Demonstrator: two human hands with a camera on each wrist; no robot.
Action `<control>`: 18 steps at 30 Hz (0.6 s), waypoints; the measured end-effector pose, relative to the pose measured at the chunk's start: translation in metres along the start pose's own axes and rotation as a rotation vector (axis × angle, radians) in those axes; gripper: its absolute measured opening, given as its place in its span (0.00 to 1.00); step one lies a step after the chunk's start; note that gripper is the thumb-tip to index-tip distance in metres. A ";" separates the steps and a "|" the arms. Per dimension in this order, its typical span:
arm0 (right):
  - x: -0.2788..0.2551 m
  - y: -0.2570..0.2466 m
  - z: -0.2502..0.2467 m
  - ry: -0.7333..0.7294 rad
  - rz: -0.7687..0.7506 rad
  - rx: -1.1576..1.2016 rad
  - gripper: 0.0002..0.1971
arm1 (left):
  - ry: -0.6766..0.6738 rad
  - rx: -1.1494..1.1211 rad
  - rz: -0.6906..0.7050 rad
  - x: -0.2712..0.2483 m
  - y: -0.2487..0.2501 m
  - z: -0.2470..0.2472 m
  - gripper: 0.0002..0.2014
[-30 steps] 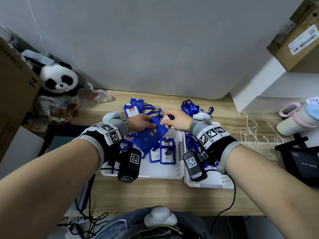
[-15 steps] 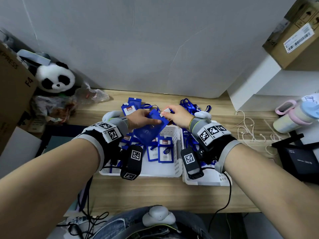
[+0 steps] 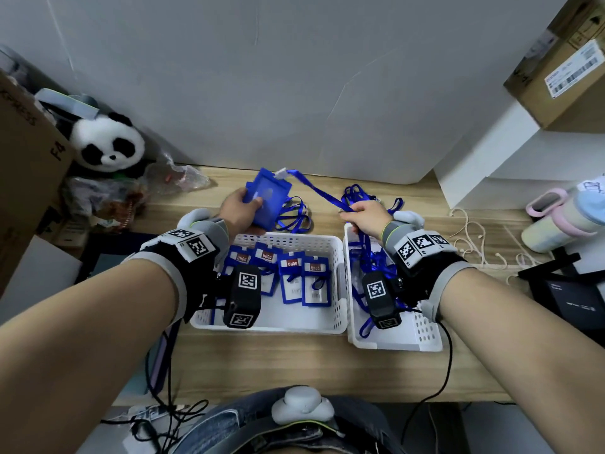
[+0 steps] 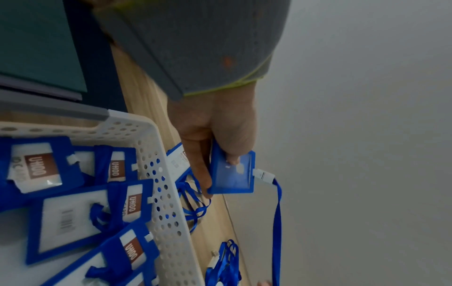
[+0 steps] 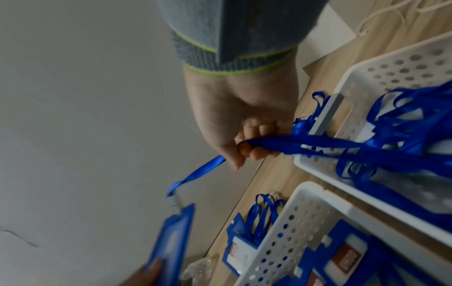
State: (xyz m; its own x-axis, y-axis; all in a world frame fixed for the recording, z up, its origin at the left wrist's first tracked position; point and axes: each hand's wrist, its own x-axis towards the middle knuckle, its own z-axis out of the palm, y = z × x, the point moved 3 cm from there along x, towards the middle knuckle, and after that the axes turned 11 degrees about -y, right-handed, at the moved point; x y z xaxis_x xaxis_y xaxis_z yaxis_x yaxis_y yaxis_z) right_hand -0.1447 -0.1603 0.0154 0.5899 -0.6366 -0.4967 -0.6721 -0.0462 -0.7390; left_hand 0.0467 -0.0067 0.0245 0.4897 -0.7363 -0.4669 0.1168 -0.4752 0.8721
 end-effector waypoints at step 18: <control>-0.005 -0.111 -0.017 -0.082 -0.308 0.792 0.18 | -0.466 -0.381 0.122 -0.003 0.051 0.032 0.06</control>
State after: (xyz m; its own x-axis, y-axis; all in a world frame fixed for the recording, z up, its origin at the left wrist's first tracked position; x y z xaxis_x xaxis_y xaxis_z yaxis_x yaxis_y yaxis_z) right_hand -0.0801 -0.1651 0.1077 0.7459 -0.6252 -0.2298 0.0174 0.3631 -0.9316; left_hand 0.0232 -0.0443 0.0657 0.0997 -0.9484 -0.3009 0.4265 -0.2324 0.8741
